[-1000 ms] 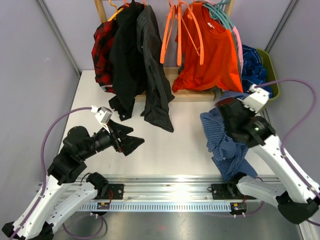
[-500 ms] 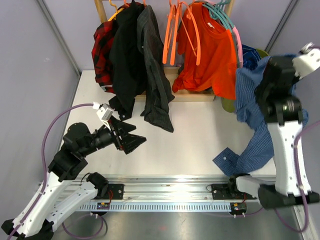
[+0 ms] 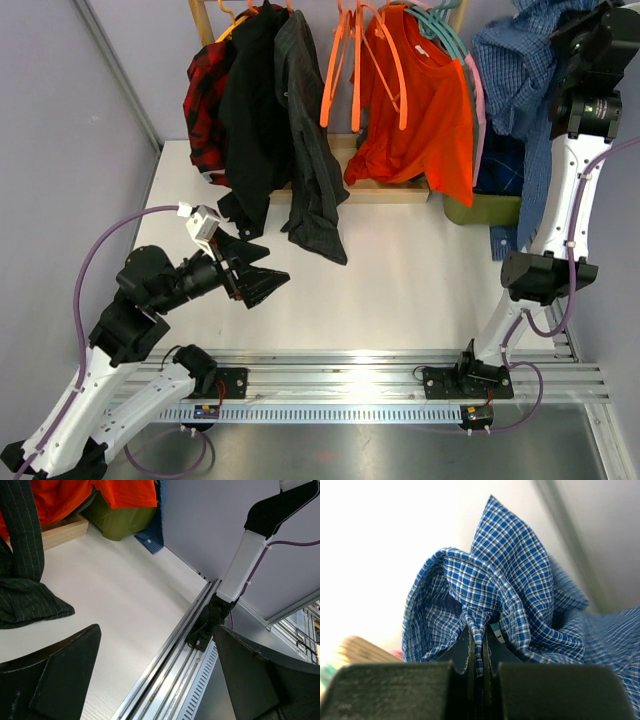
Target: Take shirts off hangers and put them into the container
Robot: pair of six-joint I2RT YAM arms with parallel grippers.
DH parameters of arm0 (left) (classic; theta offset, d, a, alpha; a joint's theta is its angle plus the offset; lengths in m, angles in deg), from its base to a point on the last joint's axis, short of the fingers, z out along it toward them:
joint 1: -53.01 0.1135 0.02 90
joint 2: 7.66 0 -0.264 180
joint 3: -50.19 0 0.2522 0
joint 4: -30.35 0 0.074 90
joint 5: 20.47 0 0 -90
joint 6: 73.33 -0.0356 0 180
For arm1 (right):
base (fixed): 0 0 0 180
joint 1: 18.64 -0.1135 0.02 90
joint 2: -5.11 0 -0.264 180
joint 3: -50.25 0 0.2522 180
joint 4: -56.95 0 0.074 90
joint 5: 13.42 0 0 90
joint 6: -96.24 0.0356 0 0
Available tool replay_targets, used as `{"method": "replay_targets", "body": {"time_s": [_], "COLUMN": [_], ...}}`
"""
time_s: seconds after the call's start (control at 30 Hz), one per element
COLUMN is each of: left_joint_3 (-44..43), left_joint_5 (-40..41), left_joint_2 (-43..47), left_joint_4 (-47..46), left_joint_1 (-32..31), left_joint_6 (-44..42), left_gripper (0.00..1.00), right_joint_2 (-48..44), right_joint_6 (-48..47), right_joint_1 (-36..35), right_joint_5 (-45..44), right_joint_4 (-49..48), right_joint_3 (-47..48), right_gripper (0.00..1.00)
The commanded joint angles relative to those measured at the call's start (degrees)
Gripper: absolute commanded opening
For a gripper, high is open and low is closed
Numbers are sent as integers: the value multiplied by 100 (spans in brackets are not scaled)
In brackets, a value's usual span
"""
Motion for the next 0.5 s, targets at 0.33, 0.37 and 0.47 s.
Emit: {"method": "replay_targets", "body": {"time_s": [0.33,0.37,0.47], "left_joint_3": [24,15,50], "left_joint_5": [119,119,146], "left_joint_2": [37,28,11], "left_joint_4": [-193,-210,-245], "left_joint_1": [5,5,5], "left_joint_6": [210,219,272], "left_gripper": [99,99,99], "right_joint_2": [859,902,1304], "right_joint_6": [1922,1861,1476], "right_joint_1": [550,550,541], "right_joint_5": [988,822,689], "right_joint_4": [-2556,-2434,-1442], "right_joint_3": [-1247,-1424,-1453], "right_gripper": [0,0,0]}}
